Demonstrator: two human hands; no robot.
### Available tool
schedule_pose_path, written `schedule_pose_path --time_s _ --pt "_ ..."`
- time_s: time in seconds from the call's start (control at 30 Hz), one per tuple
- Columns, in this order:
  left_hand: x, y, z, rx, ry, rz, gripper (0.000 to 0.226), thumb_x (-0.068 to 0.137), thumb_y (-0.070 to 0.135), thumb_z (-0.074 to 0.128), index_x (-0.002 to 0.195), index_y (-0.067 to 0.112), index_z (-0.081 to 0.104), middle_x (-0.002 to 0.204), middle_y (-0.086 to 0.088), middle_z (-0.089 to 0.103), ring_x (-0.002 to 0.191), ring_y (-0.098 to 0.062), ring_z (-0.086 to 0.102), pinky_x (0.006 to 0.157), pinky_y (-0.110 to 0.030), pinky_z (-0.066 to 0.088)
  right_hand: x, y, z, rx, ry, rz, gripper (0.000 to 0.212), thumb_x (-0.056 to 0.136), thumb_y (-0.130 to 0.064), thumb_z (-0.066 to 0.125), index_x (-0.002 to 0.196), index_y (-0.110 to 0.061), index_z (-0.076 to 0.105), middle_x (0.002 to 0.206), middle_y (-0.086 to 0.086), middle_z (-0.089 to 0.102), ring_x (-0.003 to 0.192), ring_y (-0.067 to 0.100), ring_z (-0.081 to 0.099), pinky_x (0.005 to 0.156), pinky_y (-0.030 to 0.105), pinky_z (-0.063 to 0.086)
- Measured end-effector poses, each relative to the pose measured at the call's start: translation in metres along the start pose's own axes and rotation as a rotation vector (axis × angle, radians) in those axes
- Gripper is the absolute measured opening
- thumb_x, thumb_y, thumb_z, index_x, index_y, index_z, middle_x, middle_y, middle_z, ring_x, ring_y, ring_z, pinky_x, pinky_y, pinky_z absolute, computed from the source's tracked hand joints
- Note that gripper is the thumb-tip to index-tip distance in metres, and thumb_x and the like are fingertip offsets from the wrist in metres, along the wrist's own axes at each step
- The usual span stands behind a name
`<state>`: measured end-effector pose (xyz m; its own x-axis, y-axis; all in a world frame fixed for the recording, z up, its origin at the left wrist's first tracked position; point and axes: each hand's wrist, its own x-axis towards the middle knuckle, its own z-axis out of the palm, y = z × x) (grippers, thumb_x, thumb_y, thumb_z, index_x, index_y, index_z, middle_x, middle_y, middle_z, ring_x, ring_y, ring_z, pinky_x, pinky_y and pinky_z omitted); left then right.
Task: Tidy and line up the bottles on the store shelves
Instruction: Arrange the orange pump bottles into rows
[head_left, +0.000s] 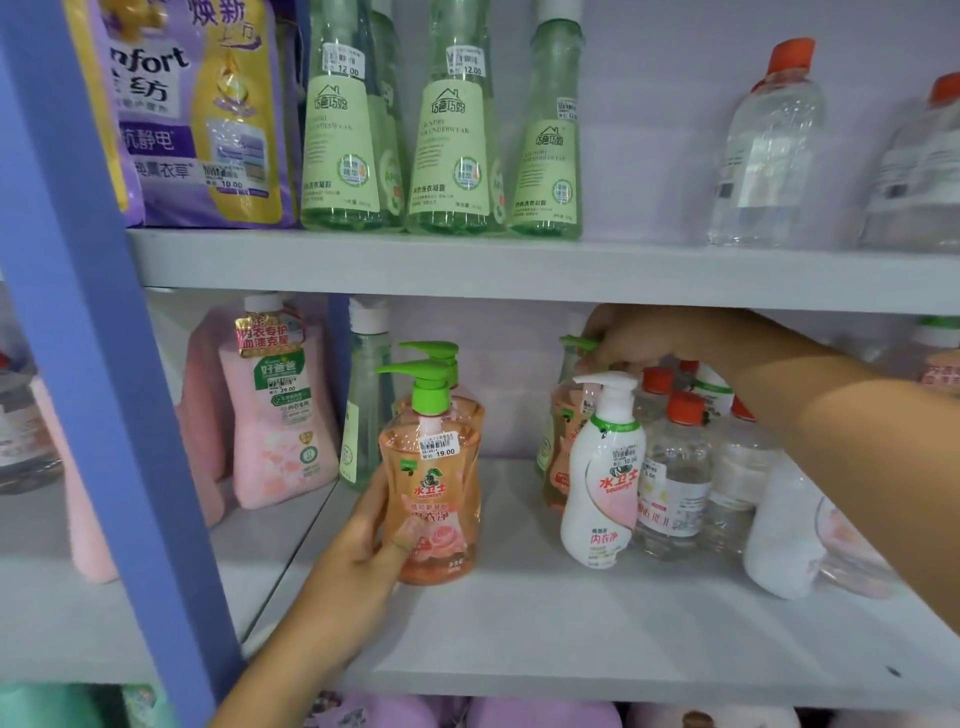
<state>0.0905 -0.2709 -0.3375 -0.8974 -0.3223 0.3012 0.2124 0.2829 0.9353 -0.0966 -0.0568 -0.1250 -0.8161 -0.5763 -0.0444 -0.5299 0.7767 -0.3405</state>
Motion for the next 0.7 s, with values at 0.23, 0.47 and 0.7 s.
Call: schedule_pose_path --time_s 0.23,0.47,0.7 --pt "-0.002 0.001 0.002 -0.018 0.027 0.001 0.064 0.096 0.039 0.064 0.153 0.044 0.035 0.143 0.017 0.059 0.130 -0.006 0.058 0.114 -0.047 0.043 0.018 -0.017 0.016 -0.060 0.054 -0.162 0.018 0.091 -0.031 0.073 0.098 -0.016 0.067 0.101 0.008 0.072 0.097 0.028 0.069 0.091 0.043 0.056" --pt "-0.004 0.005 0.007 0.013 0.012 -0.024 0.071 0.096 0.007 0.064 0.152 0.039 0.033 0.129 0.027 0.065 0.118 0.004 0.063 0.096 -0.016 0.051 0.013 -0.029 0.024 0.003 0.018 -0.274 0.020 0.094 -0.025 0.071 0.104 -0.008 0.069 0.100 0.012 0.075 0.089 0.027 0.076 0.089 0.046 0.061" --pt "0.000 0.008 0.007 0.041 0.047 -0.040 0.071 0.096 0.007 0.066 0.147 0.048 0.037 0.131 0.024 0.065 0.122 0.000 0.062 0.104 -0.032 0.047 0.011 -0.025 0.024 -0.041 0.071 -0.287 0.017 0.092 -0.031 0.073 0.100 -0.017 0.069 0.095 0.004 0.076 0.085 0.021 0.076 0.089 0.044 0.061"
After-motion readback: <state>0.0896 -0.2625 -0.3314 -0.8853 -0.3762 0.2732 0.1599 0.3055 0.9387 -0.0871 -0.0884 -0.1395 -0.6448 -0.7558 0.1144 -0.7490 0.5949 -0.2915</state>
